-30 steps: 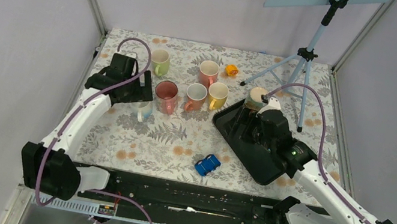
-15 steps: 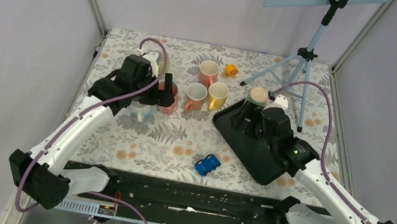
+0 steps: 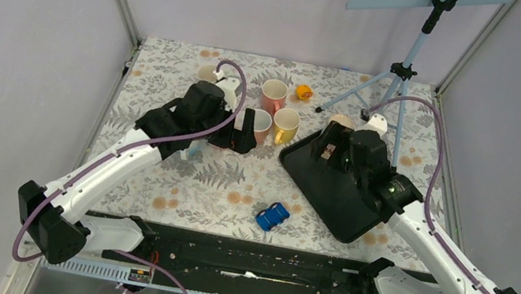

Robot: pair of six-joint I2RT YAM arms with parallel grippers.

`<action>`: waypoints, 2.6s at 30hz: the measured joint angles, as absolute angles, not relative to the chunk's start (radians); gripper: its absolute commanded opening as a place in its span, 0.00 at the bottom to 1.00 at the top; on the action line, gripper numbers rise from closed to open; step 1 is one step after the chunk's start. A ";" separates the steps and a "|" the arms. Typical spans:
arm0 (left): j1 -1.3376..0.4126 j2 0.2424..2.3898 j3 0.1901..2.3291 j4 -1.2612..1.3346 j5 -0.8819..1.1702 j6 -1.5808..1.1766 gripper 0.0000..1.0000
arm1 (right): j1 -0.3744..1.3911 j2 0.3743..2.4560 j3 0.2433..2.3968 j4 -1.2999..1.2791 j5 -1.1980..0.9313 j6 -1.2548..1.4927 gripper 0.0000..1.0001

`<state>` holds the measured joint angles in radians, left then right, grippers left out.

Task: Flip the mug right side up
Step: Place the cup at the center of the board, then pick up the cup from the tray.

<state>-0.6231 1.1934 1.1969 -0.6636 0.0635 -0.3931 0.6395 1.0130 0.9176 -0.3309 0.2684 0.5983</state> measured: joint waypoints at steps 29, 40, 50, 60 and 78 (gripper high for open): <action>-0.702 1.208 1.196 -0.553 0.110 -0.373 0.99 | 0.175 1.469 1.011 0.044 -0.112 0.347 1.00; -0.702 1.239 1.196 -0.543 0.111 -0.361 0.99 | 0.141 1.567 1.050 0.123 -0.231 0.329 1.00; -0.702 1.259 1.196 -0.521 0.118 -0.358 0.99 | 0.136 1.574 1.039 0.152 -0.282 0.372 1.00; -0.702 1.260 1.195 -0.515 0.125 -0.358 0.99 | 0.136 1.565 0.996 0.171 -0.282 0.409 1.00; -0.702 1.260 1.183 -0.499 0.129 -0.358 0.99 | 0.136 1.419 0.837 0.170 -0.313 0.470 1.00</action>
<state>-0.7017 1.2598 1.1828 -0.4988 0.1287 -0.3580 0.1364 1.4193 0.8371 0.1703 -0.3134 0.4702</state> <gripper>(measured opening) 0.987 0.995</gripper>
